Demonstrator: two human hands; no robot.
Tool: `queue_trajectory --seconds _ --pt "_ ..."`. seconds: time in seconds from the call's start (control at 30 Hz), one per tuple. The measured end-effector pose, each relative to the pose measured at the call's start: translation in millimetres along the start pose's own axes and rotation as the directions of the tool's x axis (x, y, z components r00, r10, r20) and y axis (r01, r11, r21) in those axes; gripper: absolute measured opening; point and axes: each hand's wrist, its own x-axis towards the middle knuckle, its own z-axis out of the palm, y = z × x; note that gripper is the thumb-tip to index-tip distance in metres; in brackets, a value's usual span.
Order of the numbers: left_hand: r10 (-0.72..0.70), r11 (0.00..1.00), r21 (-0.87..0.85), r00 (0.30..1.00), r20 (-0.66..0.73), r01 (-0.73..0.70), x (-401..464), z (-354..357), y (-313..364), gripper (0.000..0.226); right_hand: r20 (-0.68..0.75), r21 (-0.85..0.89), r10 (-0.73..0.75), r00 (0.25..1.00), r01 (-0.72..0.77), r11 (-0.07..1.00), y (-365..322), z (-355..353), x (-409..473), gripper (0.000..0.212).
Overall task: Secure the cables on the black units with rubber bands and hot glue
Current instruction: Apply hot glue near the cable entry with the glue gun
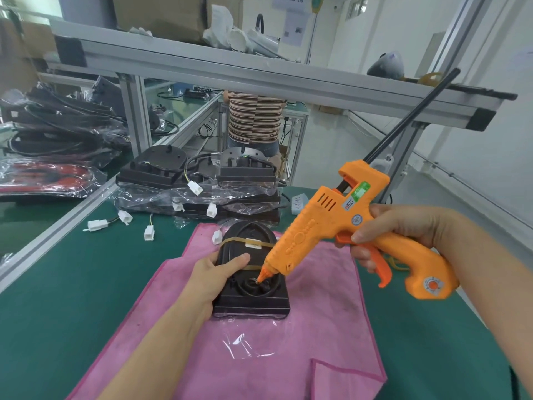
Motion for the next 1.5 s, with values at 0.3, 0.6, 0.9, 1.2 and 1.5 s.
queue_trajectory --seconds 0.3,0.6,0.9,1.2,1.5 --pt "0.011 1.0 0.018 1.0 -0.011 -0.01 0.5 -0.1 -0.9 0.033 -0.01 -0.03 -0.031 0.999 0.03 0.999 0.5 2.1 1.9 0.029" --pt "0.019 0.999 0.026 1.0 -0.019 -0.019 0.9 -1.0 -1.3 0.031 -0.036 -0.073 -0.065 0.997 0.062 0.995 -1.2 7.2 8.5 0.024" --pt "0.031 1.0 -0.002 1.0 -0.005 -0.031 -2.0 -0.4 -2.2 0.028 -0.031 -0.033 -0.077 0.997 0.076 0.997 9.2 0.4 7.9 0.023" --pt "0.023 1.0 0.0 1.0 -0.008 -0.023 -2.9 0.3 -0.8 0.029 -0.003 0.006 -0.071 0.997 0.071 0.997 15.6 -5.3 6.8 0.035" --pt "0.029 1.0 -0.002 1.0 0.0 -0.029 -3.7 0.1 -0.5 0.028 -0.028 -0.008 -0.089 0.996 0.089 0.996 16.7 -2.4 9.5 0.034"
